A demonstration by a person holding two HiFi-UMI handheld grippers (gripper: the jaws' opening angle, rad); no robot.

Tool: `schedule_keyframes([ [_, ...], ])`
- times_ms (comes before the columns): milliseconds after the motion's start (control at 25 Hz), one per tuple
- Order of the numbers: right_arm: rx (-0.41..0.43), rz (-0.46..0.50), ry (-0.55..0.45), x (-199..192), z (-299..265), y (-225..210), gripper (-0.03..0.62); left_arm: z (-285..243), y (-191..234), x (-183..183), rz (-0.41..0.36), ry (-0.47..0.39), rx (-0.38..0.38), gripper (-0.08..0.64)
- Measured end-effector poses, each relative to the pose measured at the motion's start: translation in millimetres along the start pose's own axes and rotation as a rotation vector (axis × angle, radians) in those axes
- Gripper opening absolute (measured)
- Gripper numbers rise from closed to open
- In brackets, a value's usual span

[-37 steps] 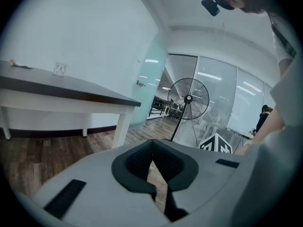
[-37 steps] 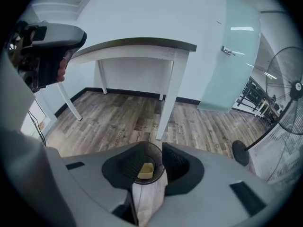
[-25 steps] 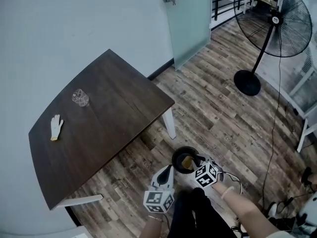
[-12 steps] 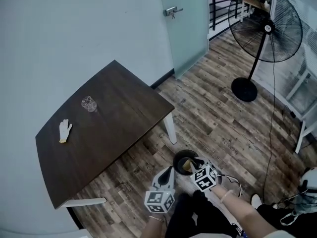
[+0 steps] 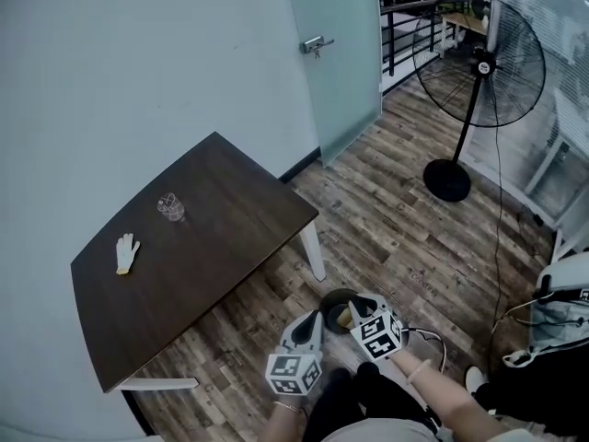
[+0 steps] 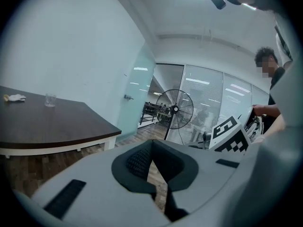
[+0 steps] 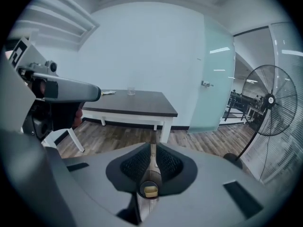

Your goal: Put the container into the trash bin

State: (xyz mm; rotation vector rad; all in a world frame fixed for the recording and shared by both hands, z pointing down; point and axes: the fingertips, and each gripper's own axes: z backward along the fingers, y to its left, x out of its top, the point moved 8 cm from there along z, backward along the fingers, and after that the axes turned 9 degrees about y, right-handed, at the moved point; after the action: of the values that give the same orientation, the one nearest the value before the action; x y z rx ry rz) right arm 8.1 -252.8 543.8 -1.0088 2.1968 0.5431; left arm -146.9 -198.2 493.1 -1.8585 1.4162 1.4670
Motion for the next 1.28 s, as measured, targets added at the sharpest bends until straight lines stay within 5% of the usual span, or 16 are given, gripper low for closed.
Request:
schedule_keyframes([
  [1280, -0.046, -0.088, -0.274, 56, 99, -18, 0.009, 11, -23, 69, -0.101, -0.082, -0.055, 0.018],
])
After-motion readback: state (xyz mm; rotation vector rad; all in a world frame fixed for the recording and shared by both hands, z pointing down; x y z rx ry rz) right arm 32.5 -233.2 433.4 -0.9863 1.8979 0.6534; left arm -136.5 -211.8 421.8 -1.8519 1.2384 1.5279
